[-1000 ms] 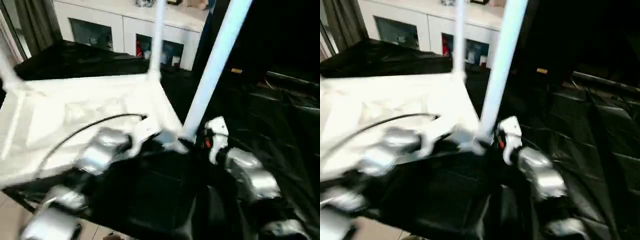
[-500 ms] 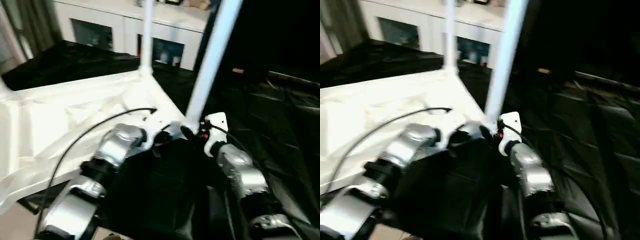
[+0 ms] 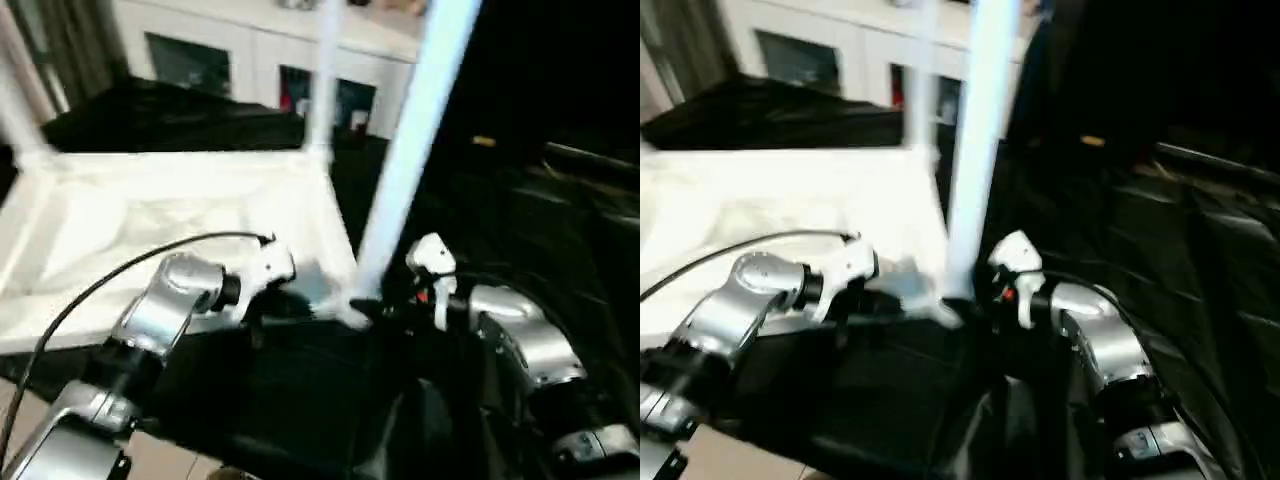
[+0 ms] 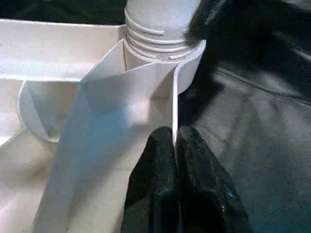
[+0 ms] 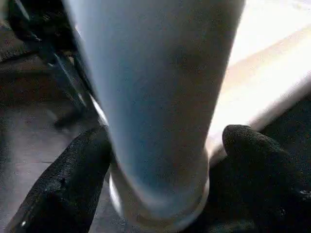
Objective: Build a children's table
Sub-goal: Rotate leg to tighten
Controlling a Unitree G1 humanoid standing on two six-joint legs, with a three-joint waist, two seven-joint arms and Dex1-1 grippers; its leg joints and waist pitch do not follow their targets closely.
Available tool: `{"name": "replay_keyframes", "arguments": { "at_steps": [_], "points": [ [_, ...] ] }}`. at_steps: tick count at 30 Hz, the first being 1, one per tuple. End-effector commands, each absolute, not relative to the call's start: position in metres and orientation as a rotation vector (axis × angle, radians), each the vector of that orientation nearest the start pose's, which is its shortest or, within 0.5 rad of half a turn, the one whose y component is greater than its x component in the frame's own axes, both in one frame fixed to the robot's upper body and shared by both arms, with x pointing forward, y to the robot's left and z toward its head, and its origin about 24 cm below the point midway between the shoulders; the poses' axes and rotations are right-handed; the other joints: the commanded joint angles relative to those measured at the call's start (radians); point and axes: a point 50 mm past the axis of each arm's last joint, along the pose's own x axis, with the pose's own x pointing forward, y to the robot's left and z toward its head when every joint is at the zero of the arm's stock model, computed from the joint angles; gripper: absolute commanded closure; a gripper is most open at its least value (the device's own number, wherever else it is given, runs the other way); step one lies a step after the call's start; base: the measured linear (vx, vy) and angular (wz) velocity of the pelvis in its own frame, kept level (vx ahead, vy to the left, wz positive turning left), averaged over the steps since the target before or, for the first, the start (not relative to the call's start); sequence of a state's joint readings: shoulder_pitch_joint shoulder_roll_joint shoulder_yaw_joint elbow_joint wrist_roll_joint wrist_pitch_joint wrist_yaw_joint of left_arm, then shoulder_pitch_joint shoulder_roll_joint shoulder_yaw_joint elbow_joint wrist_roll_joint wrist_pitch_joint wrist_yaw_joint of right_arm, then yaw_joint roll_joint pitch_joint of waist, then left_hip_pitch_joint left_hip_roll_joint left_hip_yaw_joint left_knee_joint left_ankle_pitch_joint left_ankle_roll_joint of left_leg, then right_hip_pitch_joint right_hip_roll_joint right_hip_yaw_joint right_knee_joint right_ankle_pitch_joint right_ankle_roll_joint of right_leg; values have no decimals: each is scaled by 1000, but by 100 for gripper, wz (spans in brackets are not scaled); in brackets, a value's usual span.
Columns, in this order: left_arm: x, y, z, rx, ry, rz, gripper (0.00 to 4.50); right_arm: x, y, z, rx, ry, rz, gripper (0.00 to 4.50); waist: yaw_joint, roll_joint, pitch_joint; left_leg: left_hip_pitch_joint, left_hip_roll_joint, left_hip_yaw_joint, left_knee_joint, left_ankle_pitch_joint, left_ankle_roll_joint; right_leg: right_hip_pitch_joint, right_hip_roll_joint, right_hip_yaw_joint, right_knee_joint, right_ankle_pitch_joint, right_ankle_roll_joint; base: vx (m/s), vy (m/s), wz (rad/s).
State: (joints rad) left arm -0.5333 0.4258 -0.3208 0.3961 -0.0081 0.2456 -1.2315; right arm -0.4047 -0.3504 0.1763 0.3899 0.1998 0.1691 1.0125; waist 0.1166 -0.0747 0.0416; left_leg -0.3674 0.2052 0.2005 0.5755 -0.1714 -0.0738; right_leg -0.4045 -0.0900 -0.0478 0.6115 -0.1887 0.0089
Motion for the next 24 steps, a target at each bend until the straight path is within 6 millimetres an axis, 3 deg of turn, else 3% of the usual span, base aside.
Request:
{"name": "replay_keyframes", "arguments": {
  "at_steps": [1,5,15,19,22,24],
  "points": [
    [295,121,61,310,445,-1464,450,296,-145,50,-107,299,1135,63,-3,-5,-47,22,33,-10,-68,-249,21,31,-52,38,-74,-256,-185,0,0,0],
    [294,122,62,312,438,-1464,450,289,-142,47,-103,326,1213,80,-4,-11,-48,16,31,-14,-69,-262,10,33,-54,37,-79,-313,-156,0,0,0],
    [293,125,63,316,444,-1453,450,292,-140,47,-91,330,1209,154,-3,-10,-52,13,28,-12,-65,-202,22,37,-50,36,-68,-221,-176,0,0,0],
    [295,126,62,322,444,-1421,450,291,-139,45,-88,334,1204,178,-4,-8,-51,14,28,-12,-65,-218,18,37,-50,36,-71,-239,-175,0,0,0],
    [304,122,60,326,435,-1328,450,293,-139,40,-81,334,1135,183,-5,-8,-50,15,29,-12,-67,-232,10,34,-50,37,-74,-263,-169,0,0,0],
    [315,115,56,325,425,-1199,450,302,-141,31,-39,317,949,185,-7,-9,-48,18,28,-12,-68,-258,-1,29,-52,37,-80,-312,-161,0,0,0]
  ]
}}
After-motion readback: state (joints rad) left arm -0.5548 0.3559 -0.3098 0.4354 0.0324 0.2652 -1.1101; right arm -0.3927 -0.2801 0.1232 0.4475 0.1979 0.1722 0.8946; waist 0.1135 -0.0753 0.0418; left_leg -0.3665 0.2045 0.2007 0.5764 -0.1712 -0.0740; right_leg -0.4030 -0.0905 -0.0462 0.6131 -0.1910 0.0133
